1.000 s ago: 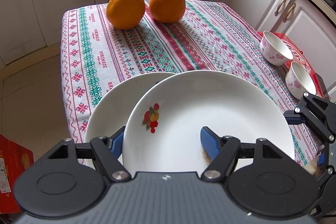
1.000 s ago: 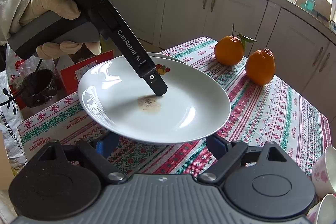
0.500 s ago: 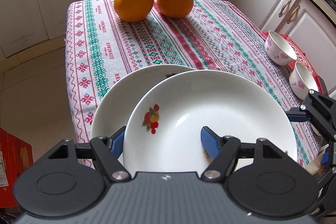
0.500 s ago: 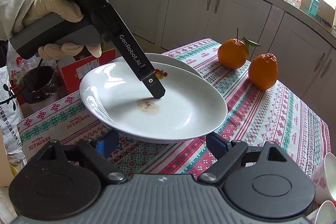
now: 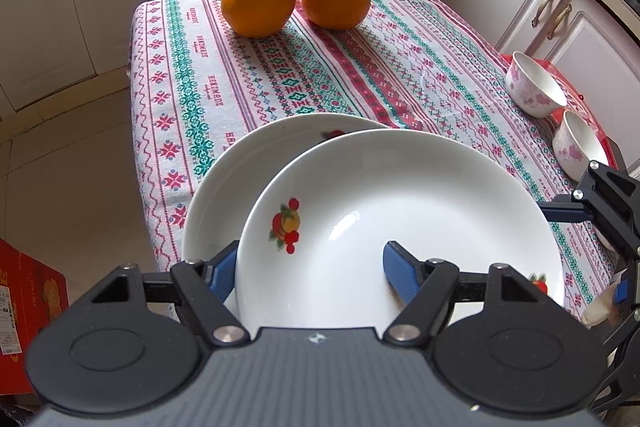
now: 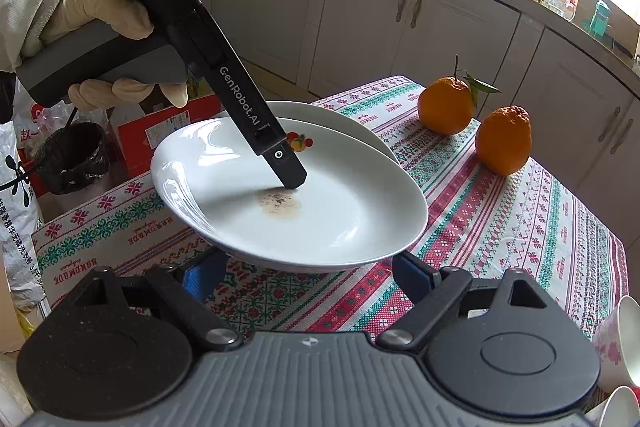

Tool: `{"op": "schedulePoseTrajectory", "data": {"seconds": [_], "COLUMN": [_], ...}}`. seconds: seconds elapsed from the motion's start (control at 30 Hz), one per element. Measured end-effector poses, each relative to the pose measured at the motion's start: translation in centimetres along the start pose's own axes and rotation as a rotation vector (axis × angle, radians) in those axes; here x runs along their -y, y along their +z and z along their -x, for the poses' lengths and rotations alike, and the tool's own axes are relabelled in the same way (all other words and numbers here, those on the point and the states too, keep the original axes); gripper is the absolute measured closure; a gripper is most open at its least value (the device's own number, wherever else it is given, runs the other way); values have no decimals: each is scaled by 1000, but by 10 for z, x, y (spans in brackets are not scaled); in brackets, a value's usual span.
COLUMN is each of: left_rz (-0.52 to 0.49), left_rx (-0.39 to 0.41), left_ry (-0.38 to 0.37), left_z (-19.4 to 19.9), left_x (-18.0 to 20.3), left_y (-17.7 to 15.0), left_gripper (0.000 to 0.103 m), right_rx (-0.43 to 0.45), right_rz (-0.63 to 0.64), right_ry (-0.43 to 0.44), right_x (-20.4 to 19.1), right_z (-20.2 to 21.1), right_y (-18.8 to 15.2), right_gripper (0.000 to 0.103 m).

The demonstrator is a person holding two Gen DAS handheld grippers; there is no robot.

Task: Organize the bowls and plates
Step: 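Lift and carry the stained plate with the left tool over the plate stack, then lower the stained plate onto the stack and open the left tool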

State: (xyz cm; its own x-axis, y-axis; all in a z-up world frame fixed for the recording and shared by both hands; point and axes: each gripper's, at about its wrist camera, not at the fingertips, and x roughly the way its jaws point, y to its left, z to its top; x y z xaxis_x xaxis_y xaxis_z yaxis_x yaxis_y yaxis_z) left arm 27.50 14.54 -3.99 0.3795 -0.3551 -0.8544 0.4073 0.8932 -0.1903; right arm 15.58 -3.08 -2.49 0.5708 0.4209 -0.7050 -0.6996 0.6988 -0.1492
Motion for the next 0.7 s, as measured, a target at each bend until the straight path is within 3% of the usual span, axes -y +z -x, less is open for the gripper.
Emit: {"op": "schedulePoseTrajectory", "data": {"seconds": [0.7], "left_rz": [-22], "left_rx": [54], "left_ry": [30], "left_z": [18], "left_x": [-2], "left_y": [-3], "left_gripper": [27], "right_rx": [-7], "right_rz": [10], "right_ry": [1], "right_x": [-3], "right_z": [-3], "right_y": [2], "right_gripper": [10]}}
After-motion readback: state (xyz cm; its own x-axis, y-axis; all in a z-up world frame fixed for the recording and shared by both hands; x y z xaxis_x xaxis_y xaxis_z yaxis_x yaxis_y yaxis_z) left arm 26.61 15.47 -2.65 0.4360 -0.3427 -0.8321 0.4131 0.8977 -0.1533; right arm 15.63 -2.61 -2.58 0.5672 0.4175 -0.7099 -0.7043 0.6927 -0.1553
